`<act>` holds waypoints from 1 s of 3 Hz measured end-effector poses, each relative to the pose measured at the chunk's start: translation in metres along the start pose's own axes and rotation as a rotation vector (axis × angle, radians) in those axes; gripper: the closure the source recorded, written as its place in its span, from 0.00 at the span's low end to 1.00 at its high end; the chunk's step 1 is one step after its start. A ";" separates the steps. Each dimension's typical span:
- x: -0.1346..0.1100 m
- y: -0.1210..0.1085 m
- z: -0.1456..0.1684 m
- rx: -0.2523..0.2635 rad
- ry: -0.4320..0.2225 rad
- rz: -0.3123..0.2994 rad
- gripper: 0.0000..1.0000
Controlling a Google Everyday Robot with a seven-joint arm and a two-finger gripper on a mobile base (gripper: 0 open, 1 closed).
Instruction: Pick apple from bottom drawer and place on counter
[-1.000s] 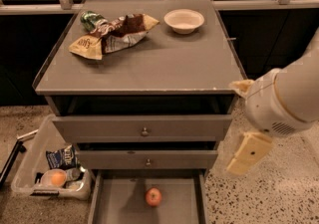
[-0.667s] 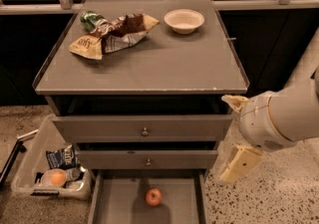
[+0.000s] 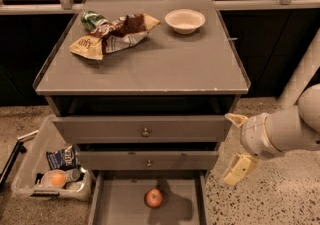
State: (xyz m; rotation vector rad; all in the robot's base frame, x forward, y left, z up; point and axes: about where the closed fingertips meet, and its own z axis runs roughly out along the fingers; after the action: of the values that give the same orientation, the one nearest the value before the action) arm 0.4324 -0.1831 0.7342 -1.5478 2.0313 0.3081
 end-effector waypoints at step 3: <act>0.013 0.026 0.059 -0.010 -0.045 -0.020 0.00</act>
Offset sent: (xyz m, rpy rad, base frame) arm -0.0103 0.0291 -0.0369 0.0171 -0.0039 0.0364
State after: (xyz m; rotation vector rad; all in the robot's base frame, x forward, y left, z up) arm 0.4228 -0.1556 0.6747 -1.5521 1.9820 0.3428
